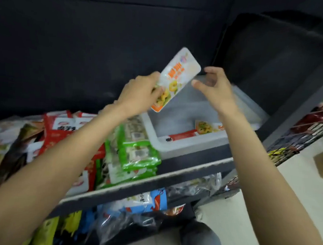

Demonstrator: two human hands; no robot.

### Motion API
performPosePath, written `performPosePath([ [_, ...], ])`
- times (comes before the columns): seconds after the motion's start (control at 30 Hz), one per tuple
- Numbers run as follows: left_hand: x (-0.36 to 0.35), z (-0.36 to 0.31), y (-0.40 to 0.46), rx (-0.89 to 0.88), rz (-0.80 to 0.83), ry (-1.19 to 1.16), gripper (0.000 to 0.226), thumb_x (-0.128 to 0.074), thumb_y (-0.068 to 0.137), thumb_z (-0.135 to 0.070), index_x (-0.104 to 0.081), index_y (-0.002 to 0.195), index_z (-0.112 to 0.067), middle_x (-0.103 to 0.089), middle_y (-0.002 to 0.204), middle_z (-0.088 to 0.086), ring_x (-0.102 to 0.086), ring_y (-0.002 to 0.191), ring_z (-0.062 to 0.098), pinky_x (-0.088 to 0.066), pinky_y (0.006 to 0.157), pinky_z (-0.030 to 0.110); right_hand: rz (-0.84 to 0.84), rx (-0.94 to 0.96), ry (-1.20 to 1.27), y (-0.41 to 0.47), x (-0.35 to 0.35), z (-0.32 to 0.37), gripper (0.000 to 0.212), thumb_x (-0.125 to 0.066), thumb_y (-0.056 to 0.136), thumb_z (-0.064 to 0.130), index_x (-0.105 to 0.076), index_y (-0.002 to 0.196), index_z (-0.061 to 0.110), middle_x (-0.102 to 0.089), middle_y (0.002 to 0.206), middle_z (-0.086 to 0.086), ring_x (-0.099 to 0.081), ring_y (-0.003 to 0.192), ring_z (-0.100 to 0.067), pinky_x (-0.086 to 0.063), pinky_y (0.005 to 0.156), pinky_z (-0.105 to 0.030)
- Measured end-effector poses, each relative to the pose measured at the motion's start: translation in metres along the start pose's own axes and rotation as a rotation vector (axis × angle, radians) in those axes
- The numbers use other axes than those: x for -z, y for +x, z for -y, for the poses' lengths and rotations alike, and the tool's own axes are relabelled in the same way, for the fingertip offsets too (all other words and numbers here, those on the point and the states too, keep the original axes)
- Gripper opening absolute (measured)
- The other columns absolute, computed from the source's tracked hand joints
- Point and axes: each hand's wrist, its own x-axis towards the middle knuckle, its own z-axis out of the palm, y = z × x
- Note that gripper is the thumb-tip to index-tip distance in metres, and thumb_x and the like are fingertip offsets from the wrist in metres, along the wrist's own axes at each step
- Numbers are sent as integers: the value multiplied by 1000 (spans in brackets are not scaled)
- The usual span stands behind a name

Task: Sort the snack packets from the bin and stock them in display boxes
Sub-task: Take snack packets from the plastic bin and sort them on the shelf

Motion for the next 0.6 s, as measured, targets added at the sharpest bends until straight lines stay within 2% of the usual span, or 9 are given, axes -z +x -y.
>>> performPosePath([
  [0.07, 18, 12, -44, 139, -97, -426, 15, -54, 94, -28, -59, 101, -16, -67, 98, 3, -64, 93, 23, -48, 80, 34, 90, -39, 128, -32, -19, 18, 39, -69, 85, 20, -53, 121, 14, -56, 112, 1, -55, 104, -10, -45, 94, -27],
  [0.1, 24, 16, -67, 192, -147, -557, 11, -57, 94, -23, -60, 102, -17, -68, 97, 0, -65, 88, 13, -49, 79, 29, 159, -37, 192, -49, -31, 26, 34, -68, 86, 18, -54, 117, 15, -59, 109, -2, -59, 101, -15, -49, 92, -31],
  [0.17, 35, 22, -111, 298, -224, -714, 9, -58, 94, -20, -61, 102, -18, -69, 96, -4, -65, 82, 2, -51, 74, 19, 304, -39, 301, -86, -59, 45, 32, -66, 87, 14, -50, 115, 19, -64, 101, -5, -65, 92, -21, -56, 80, -36],
  [0.23, 43, 33, -149, 376, -289, -761, 12, -58, 94, -21, -63, 104, -17, -70, 99, -3, -66, 87, 5, -51, 77, 22, 408, -35, 309, -122, -89, 59, 37, -65, 87, 9, -47, 118, 21, -67, 94, -5, -67, 82, -19, -58, 68, -33],
  [0.3, 51, 51, -182, 459, -349, -694, 18, -57, 94, -21, -62, 110, -16, -68, 104, -2, -65, 93, 9, -51, 82, 28, 471, -29, 294, -151, -121, 66, 40, -65, 86, 3, -49, 119, 19, -69, 90, -6, -68, 72, -16, -56, 60, -29],
  [0.4, 70, 80, -220, 521, -418, -514, 32, -58, 92, -18, -54, 124, -17, -64, 114, -4, -62, 104, 14, -50, 89, 35, 550, -77, 301, -175, -171, 76, 40, -64, 86, 0, -52, 122, 15, -68, 89, -7, -65, 63, -14, -56, 60, -26],
  [0.5, 89, 107, -250, 524, -448, -91, 47, -58, 91, -16, -44, 136, -12, -51, 134, 5, -47, 124, 22, -40, 102, 34, 593, -101, 272, -183, -219, 92, 37, -63, 87, 0, -54, 122, 10, -68, 87, -5, -64, 56, -10, -56, 61, -23],
  [0.6, 97, 130, -271, 430, -331, 232, 39, -55, 92, -18, -52, 130, -10, -52, 134, 9, -43, 125, 27, -34, 106, 36, 651, -151, 273, -187, -258, 112, 33, -60, 86, -6, -57, 119, 1, -66, 92, -11, -63, 60, -11, -54, 54, -18],
])
